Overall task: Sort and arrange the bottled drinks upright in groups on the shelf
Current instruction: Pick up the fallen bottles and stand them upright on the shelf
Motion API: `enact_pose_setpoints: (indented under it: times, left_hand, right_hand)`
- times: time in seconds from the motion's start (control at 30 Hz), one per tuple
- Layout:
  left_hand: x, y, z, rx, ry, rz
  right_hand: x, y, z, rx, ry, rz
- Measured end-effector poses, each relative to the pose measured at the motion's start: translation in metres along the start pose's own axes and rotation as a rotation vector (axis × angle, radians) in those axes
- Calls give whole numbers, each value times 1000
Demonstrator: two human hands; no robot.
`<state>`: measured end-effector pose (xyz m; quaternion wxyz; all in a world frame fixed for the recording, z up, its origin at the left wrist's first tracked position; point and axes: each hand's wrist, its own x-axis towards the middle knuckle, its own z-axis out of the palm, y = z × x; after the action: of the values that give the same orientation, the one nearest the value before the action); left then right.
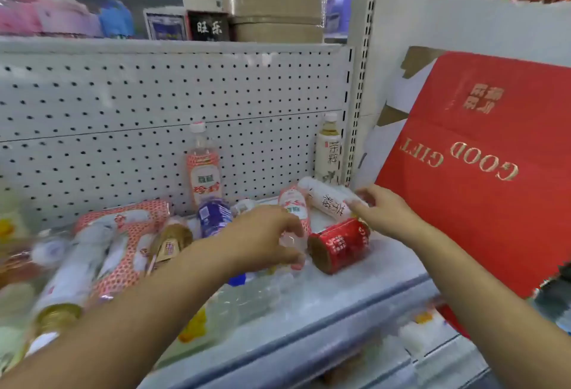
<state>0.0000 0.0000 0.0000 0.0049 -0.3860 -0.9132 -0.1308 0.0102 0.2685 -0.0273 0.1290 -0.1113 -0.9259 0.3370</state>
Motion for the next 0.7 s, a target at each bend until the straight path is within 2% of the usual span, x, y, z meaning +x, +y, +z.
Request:
enact_pose_setpoints:
  times: [0.13,0.3,0.5,0.7]
  left_hand:
    - [27,3,12,196,-82,-82]
    - [34,14,22,330,-69,-102]
    - [29,21,34,317,39,-145]
    - [22,20,35,76,184,-233]
  right_hand:
    - [27,13,-2,-69,-143,64]
    - [43,23,4,-75,-278,72]
    - [48,31,12,-8,-241,37]
    - [48,36,15,129,-125,16]
